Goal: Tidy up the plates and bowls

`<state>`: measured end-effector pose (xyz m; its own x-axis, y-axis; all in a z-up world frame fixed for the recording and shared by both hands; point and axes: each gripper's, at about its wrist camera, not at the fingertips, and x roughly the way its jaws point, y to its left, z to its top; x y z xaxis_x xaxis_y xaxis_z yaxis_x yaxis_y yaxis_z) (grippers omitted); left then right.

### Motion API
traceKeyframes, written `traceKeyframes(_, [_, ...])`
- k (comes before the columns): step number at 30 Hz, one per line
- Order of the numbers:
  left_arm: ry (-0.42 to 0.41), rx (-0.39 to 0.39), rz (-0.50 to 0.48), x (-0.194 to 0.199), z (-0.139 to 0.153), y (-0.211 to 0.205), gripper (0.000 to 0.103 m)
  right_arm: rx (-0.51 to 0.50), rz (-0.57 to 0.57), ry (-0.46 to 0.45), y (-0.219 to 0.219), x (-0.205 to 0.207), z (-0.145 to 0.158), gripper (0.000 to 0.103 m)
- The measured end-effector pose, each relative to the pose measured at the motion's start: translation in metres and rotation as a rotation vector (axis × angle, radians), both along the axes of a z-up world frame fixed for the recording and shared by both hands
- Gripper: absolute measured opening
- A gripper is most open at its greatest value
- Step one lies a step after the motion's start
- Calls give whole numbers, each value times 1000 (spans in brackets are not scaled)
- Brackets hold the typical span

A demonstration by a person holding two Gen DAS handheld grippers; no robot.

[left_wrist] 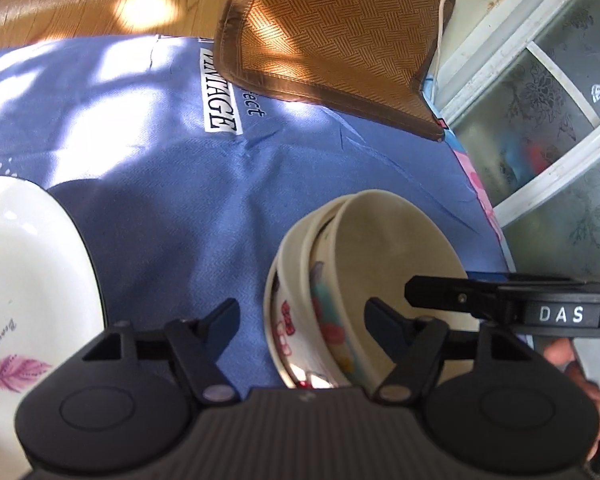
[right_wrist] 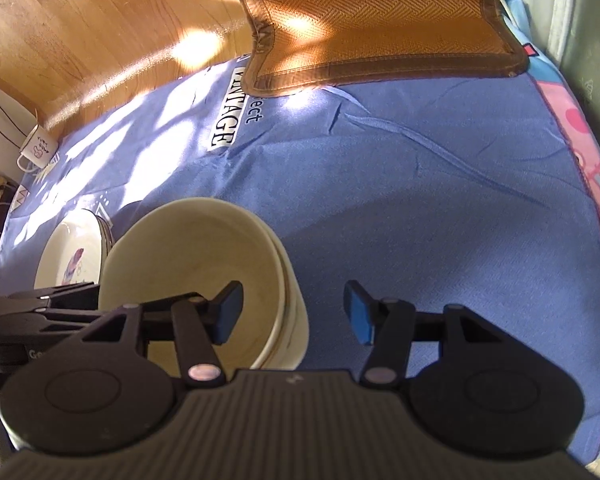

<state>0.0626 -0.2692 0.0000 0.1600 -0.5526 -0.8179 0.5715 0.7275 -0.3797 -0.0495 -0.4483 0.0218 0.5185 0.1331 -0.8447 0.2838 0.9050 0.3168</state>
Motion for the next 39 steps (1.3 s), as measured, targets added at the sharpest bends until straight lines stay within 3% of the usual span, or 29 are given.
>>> traceKeyframes(3, [0,15,-14,-2,0,-4,54,-7,3,5,0,1,0,58])
traceKeyframes(12, [-9,29,-1,-4,-1,-8,52,20,12,19,-1,4,-7,57])
traceKeyframes(14, [-34,38,17,-7,-3,-8,44,68,25,44,-1,7,-17,43])
traceKeyframes(15, [-49,38,20,-9,-3,-9,43,115,23,63,-2,7,-25,24])
traceKeyframes(21, [-29,36,43,-9,2,-8,43,58,28,33,10,-5,-17,23])
traceKeyframes(29, [-97,-12,61,-3,52,17,43,5,60,-45,29,3,27,23])
traceKeyframes(34, [-164,-32,126,11,95,59,43,-26,138,-114,64,25,60,23])
traceKeyframes(39, [-189,-32,216,26,118,106,43,-46,235,-146,107,53,77,23])
